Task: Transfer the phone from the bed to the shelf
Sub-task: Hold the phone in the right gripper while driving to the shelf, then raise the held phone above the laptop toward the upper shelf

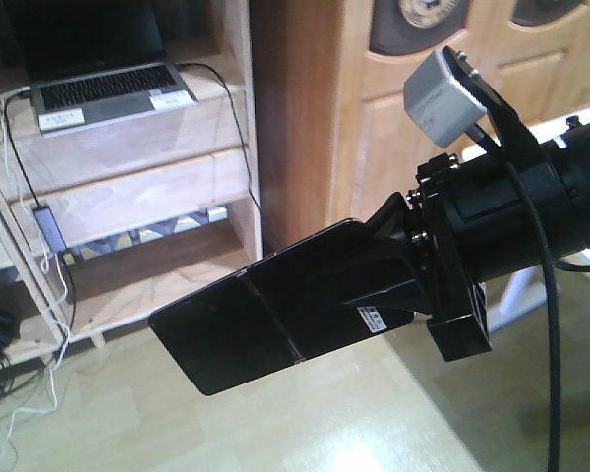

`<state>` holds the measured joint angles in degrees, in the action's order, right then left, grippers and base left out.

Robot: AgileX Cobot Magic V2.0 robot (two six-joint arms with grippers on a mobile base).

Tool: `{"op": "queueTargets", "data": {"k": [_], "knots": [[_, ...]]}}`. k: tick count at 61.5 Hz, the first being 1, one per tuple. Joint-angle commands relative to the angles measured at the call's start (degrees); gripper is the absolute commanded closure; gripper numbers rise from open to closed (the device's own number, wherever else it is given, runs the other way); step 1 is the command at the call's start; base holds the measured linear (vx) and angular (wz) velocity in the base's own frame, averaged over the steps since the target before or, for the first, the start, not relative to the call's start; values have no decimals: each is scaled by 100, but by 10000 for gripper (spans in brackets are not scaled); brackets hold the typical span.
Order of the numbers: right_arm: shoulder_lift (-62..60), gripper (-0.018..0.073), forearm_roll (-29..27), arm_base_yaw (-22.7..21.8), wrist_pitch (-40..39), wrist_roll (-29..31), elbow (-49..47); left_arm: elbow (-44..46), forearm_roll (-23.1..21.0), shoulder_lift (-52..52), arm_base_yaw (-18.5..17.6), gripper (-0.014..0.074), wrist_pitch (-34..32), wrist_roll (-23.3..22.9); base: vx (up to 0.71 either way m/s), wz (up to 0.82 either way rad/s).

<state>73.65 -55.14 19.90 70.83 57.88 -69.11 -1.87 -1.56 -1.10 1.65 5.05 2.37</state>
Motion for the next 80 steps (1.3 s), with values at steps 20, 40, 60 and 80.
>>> {"op": "queueTargets", "data": {"k": [20, 40, 60, 80], "knots": [[-152, 561, -465, -9, 282, 19, -141, 143, -56, -40, -20, 595, -412, -50, 45, 19], [-152, 561, -465, -9, 282, 19, -141, 143, -56, -40, -20, 595, -412, -50, 41, 28], [-152, 561, -465, -9, 282, 19, -141, 143, -56, -40, -20, 595, -412, -50, 37, 33], [-152, 561, -465, -9, 282, 19, -141, 143, -56, -40, -20, 595, -412, -50, 31, 26]]}}
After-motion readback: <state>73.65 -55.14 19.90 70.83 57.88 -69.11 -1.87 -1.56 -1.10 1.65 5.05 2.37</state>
